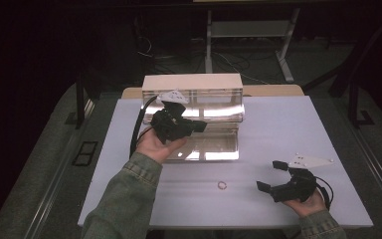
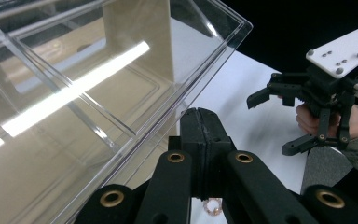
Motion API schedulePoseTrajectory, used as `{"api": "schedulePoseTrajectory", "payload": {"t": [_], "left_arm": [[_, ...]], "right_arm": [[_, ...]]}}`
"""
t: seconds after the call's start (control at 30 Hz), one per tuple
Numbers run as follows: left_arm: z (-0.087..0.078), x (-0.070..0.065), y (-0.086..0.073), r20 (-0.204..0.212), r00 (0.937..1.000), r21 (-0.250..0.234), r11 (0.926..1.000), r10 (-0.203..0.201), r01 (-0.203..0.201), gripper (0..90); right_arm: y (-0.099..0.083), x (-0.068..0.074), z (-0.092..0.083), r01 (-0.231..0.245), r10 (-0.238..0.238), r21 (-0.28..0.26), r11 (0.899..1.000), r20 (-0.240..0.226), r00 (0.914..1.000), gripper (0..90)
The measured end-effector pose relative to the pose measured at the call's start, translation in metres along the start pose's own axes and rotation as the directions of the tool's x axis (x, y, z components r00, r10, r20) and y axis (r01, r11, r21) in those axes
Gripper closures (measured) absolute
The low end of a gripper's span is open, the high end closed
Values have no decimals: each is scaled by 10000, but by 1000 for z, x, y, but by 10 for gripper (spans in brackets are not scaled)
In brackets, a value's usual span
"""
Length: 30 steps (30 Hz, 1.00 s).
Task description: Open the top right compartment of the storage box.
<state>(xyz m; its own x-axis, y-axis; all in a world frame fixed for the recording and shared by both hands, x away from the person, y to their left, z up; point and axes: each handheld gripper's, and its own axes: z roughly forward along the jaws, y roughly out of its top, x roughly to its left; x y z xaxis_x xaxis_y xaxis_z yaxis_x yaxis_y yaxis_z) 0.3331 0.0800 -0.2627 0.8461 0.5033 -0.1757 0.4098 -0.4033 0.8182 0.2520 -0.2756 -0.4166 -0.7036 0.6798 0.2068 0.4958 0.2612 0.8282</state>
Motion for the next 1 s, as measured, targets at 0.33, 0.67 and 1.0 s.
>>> {"api": "schedulePoseTrajectory", "payload": {"t": [0.33, 0.67, 1.0], "left_arm": [[-11, 2, 10, -302, 9995, -363, 9993, -68, 57, 896], [-16, 3, 21, -158, 9999, -231, 9997, 13, -16, 896], [-22, 5, 34, -48, 10000, -215, 9998, 39, -40, 896]], "right_arm": [[0, 1, 1, -22, 22, 27, 10000, -5, 10000, 4], [0, 1, 0, -27, 27, 6, 10000, -27, 10000, 4], [1, 1, -1, 67, -67, 32, 10000, -95, 9999, 4]]}}
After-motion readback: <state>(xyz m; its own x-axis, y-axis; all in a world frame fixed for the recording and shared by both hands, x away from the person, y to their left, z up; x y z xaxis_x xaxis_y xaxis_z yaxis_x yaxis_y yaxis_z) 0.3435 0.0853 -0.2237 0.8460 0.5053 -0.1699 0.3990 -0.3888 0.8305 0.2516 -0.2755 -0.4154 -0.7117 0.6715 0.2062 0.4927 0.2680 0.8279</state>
